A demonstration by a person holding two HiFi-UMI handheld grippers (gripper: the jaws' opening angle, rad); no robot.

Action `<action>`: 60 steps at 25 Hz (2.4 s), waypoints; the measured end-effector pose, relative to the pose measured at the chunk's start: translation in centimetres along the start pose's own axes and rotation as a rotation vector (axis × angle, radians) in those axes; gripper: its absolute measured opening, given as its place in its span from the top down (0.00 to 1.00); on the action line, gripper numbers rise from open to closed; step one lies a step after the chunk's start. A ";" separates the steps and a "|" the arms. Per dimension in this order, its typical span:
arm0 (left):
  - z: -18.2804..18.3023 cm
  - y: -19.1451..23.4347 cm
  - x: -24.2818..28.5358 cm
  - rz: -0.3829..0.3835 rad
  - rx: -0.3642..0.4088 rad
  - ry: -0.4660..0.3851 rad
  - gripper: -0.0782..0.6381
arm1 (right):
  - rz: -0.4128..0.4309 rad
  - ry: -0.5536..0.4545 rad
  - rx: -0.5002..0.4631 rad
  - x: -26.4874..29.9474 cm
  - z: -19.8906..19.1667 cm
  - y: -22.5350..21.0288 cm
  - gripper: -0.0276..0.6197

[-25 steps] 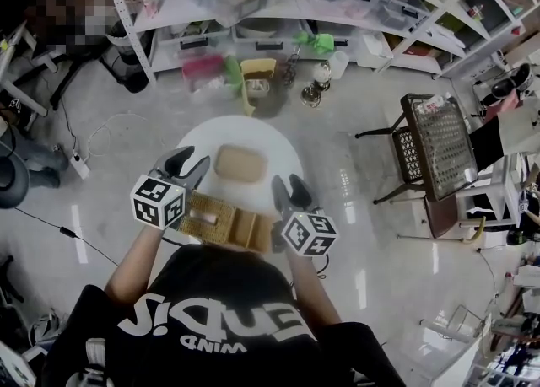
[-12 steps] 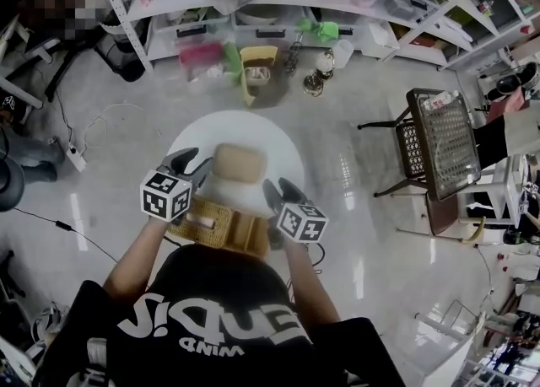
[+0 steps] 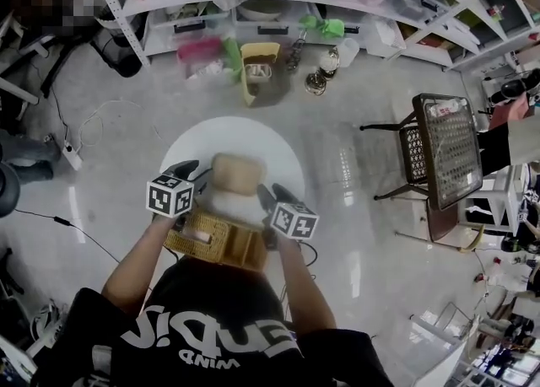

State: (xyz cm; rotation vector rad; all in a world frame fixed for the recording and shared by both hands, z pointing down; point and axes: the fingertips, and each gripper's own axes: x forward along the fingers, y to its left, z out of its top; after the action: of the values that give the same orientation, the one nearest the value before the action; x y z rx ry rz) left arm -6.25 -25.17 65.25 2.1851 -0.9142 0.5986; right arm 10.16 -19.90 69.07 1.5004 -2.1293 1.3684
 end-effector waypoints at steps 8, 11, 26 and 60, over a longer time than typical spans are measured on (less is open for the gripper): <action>-3.3 1.4 4.0 0.007 0.007 0.143 0.60 | -0.035 0.052 0.015 3.2 -0.9 -1.2 0.64; -4.5 1.8 4.8 0.012 0.016 0.192 0.59 | -0.045 0.070 0.020 3.9 -1.5 -1.6 0.64; -6.0 2.5 6.4 -0.011 0.017 0.315 0.59 | -0.055 0.091 0.018 5.2 -2.0 -1.7 0.64; -4.3 0.7 4.7 -0.002 0.054 0.266 0.59 | -0.033 0.096 -0.017 3.8 -1.6 0.1 0.70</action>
State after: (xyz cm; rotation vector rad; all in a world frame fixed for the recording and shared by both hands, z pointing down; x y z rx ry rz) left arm -4.38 -24.42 71.29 2.0889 -0.7617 0.8975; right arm 7.79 -21.10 72.29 1.4268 -2.0445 1.3787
